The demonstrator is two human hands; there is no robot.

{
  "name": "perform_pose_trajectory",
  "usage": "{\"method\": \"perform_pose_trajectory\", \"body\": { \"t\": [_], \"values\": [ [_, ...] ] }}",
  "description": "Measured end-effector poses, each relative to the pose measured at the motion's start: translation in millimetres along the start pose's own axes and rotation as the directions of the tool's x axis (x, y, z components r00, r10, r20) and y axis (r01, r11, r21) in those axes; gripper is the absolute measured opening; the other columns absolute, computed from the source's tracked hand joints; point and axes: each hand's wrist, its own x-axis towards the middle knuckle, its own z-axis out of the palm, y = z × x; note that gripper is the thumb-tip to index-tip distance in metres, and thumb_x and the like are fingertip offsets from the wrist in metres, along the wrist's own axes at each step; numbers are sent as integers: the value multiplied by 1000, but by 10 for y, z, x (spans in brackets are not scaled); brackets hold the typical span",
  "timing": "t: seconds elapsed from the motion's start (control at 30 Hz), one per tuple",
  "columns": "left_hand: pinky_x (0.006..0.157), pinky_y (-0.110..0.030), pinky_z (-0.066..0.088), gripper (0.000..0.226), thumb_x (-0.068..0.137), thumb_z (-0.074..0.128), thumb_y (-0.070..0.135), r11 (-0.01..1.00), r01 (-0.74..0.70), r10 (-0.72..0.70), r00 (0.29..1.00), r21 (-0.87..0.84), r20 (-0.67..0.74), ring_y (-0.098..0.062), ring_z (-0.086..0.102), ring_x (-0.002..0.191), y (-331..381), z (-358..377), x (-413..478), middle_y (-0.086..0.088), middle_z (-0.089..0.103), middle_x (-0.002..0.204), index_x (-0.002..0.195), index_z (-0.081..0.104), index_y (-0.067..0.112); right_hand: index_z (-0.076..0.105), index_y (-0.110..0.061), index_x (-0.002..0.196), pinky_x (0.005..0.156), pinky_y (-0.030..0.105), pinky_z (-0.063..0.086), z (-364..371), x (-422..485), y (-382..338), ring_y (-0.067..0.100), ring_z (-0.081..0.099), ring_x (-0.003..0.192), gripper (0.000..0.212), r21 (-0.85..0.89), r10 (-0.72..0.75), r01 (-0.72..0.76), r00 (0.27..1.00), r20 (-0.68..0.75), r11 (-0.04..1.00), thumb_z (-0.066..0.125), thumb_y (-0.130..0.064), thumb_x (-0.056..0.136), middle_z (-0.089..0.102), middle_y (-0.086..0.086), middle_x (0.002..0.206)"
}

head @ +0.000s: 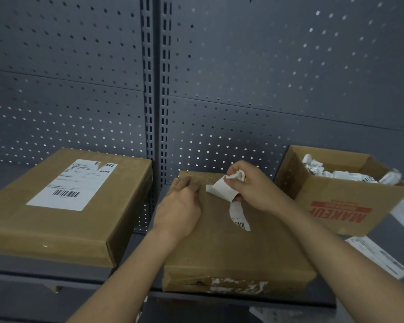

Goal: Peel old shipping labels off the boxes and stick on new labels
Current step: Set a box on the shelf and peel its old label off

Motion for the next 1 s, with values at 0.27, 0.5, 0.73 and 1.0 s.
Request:
{"method": "perform_pose_trajectory", "body": {
  "t": [0.27,0.5,0.73,1.0],
  "values": [
    [111,-43,34,43,102,37,14,1000,2,-3,1000,-9,-7,-21,16,151,-7,7,-3,4,31,158,141,49,24,56,-34,104,95,39,44,-38,-3,-230,21,59,100,16,-123,172,-144,948,267,982,48,-45,95,62,-1,110],
    [107,-43,38,41,100,38,13,1000,-6,5,1000,-29,-22,-20,21,149,11,-7,-9,5,35,154,136,54,24,56,-35,83,83,37,45,-62,40,-354,19,54,89,32,-38,192,-190,922,337,981,53,-63,68,56,-6,93],
    [106,-43,39,41,101,38,15,1000,13,-13,1000,-22,-21,-23,28,147,40,-40,-29,4,36,154,137,54,24,49,-32,99,56,27,34,-11,61,-199,10,52,89,53,-331,128,-69,978,162,941,79,-59,66,56,-5,104],
    [106,-42,39,41,101,37,14,1000,-9,8,999,-18,-37,-24,30,145,23,-32,-23,3,38,152,136,56,24,41,-32,78,52,27,30,60,87,-116,18,58,78,27,-376,17,16,996,85,926,58,-43,94,54,-2,89]
  ]
}}
